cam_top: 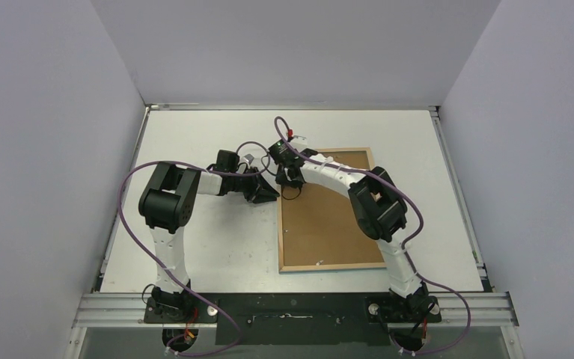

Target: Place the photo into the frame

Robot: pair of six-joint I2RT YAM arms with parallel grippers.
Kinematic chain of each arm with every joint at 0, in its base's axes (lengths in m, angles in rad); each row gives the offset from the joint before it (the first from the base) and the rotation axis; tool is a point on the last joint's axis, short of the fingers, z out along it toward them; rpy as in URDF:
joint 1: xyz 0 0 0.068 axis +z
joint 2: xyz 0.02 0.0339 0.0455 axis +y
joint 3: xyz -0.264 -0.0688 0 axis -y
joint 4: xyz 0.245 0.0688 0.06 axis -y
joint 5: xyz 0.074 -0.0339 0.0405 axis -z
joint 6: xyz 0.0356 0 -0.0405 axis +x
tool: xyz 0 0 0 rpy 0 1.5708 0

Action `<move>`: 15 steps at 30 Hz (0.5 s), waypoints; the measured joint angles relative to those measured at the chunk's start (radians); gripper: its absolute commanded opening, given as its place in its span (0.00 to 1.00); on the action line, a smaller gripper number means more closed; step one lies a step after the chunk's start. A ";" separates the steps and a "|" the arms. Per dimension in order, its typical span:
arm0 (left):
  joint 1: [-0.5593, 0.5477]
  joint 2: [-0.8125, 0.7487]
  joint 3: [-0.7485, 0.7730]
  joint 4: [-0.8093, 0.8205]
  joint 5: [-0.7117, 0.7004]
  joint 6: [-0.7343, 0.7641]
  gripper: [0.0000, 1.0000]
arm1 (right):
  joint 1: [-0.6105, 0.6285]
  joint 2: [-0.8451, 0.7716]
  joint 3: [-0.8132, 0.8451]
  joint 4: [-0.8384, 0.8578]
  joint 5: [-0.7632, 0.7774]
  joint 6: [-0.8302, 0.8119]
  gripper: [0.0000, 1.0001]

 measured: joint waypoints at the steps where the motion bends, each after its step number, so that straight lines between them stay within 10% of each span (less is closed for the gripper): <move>1: 0.000 0.000 0.000 0.001 0.000 0.000 0.22 | -0.003 -0.006 -0.013 0.012 -0.009 0.020 0.01; 15: 0.023 0.000 -0.013 0.031 0.001 -0.008 0.22 | -0.050 -0.055 -0.150 0.203 -0.121 0.273 0.03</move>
